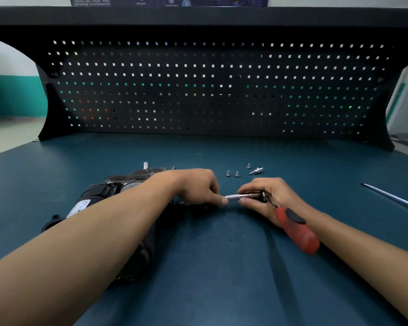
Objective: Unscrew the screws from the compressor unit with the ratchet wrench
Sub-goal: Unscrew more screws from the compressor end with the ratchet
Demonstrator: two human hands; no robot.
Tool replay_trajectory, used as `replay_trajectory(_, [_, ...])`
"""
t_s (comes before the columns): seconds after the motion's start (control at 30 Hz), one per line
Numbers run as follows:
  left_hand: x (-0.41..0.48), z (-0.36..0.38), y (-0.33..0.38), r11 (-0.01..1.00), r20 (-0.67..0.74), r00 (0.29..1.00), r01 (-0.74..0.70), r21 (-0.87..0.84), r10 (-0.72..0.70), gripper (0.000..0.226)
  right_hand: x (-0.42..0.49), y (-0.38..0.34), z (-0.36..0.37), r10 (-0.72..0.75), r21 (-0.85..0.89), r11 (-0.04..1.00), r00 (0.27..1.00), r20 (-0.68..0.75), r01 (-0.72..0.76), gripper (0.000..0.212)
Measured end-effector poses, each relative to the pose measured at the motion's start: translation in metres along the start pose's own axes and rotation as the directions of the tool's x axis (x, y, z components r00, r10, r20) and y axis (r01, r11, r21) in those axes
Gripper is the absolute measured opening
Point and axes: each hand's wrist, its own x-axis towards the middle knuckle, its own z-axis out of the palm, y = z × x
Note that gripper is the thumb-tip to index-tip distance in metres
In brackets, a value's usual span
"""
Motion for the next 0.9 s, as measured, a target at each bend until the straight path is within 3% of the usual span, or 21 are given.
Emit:
replay_trajectory(0.17, [0.001,0.0,0.001,0.999,0.034,0.999,-0.038,0.029,0.037,0.032,-0.003,0.003,0.001,0.04,-0.013,0.999,0.998,0.043,-0.039,0.016])
replay_trajectory(0.3, [0.003,-0.001,0.001,0.996,0.021,0.998,-0.063,0.061,0.062,0.028,-0.001,-0.008,-0.005,0.198,0.08,0.974,0.97,0.141,-0.211,0.01])
replay_trajectory(0.37, [0.003,-0.002,0.001,0.996,0.015,0.998,-0.068,0.061,0.068,0.027,0.004,-0.017,-0.005,0.342,0.184,0.91,0.924,0.169,-0.37,0.018])
replay_trajectory(0.43, [0.003,-0.002,0.001,0.996,0.016,0.997,-0.072,0.051,0.071,0.026,0.009,-0.026,-0.005,0.521,0.312,0.769,0.83,0.199,-0.558,0.036])
replay_trajectory(0.5, [0.003,-0.001,0.001,0.997,0.017,0.998,-0.068,0.047,0.067,0.025,0.012,-0.031,-0.006,0.625,0.332,0.676,0.751,0.214,-0.658,0.045])
replay_trajectory(0.7, [0.002,-0.002,0.002,0.997,0.029,0.998,-0.056,0.046,0.055,0.025,0.011,-0.034,-0.007,0.661,0.276,0.66,0.715,0.228,-0.699,0.052])
replay_trajectory(0.9, [0.0,-0.002,0.004,0.996,0.054,0.997,-0.061,0.06,0.057,0.027,0.016,-0.038,-0.01,0.766,0.292,0.482,0.559,0.318,-0.826,0.06])
